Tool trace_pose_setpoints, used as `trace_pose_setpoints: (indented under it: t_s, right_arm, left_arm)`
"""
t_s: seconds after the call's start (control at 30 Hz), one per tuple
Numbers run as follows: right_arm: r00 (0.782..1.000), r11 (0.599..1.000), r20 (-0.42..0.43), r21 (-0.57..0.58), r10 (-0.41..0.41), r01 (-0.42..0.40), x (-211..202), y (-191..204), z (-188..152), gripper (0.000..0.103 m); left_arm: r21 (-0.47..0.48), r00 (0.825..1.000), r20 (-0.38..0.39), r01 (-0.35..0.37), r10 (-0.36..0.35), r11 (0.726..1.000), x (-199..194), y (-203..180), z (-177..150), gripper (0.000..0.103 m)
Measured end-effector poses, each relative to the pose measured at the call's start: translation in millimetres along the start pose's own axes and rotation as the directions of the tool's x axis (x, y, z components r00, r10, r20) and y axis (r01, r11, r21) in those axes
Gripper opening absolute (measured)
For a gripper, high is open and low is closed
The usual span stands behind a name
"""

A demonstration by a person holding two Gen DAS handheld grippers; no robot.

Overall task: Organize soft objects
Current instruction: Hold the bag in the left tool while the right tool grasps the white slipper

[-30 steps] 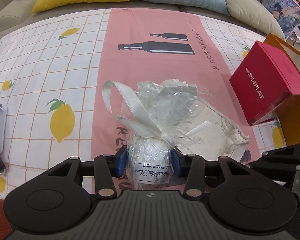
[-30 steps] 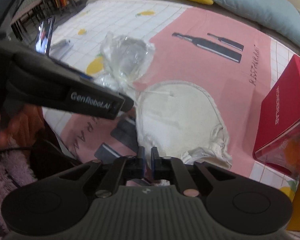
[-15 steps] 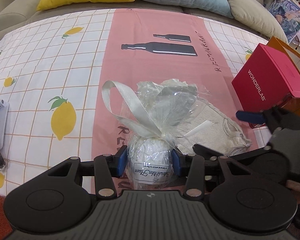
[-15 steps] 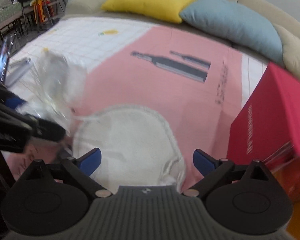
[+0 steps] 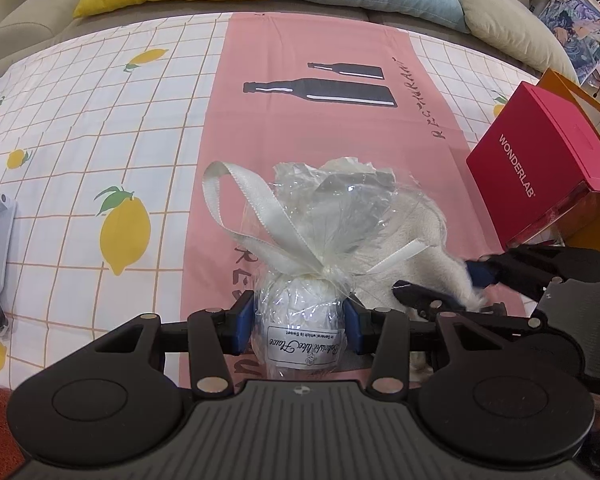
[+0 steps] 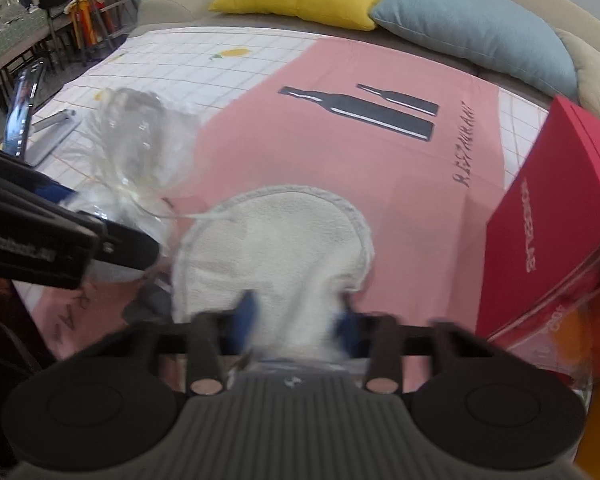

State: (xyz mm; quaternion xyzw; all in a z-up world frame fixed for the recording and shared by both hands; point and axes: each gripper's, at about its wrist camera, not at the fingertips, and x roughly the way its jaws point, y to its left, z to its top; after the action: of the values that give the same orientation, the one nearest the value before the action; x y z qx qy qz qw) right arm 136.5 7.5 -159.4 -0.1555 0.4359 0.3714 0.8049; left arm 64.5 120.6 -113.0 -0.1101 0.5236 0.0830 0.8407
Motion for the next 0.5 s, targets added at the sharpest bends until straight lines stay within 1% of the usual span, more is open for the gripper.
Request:
trace_pose_setpoints:
  t_s: [0.07,0.17,0.3,0.5]
  right_arm:
    - [1.0,1.0,-0.006,-0.016,0.012,-0.012,0,5,1,0.015]
    - [1.0,0.999,-0.006,-0.038,-0.001,0.001,-2,10,2,0.01]
    - [1.0,1.0,0.028,0.001,-0.012,0.012,-18,5,5,0.01]
    - [0.99,0.999,0.138,0.006,-0.04,0.04,-70,1,10,0.01]
  left_arm:
    - [-0.001,1.0,-0.001,-0.001,0.001,1.0,1,0,0,0.051]
    - [0.003,1.0,0.005,-0.009,0.009,1.0,1,-1,0,0.051]
    - [-0.007,0.999,0.035,-0.006,0.006,1.0,-8,0,-1,0.051]
    - [-0.034,0.996,0.091,0.004,-0.001,0.999,-32,-2,2,0.05]
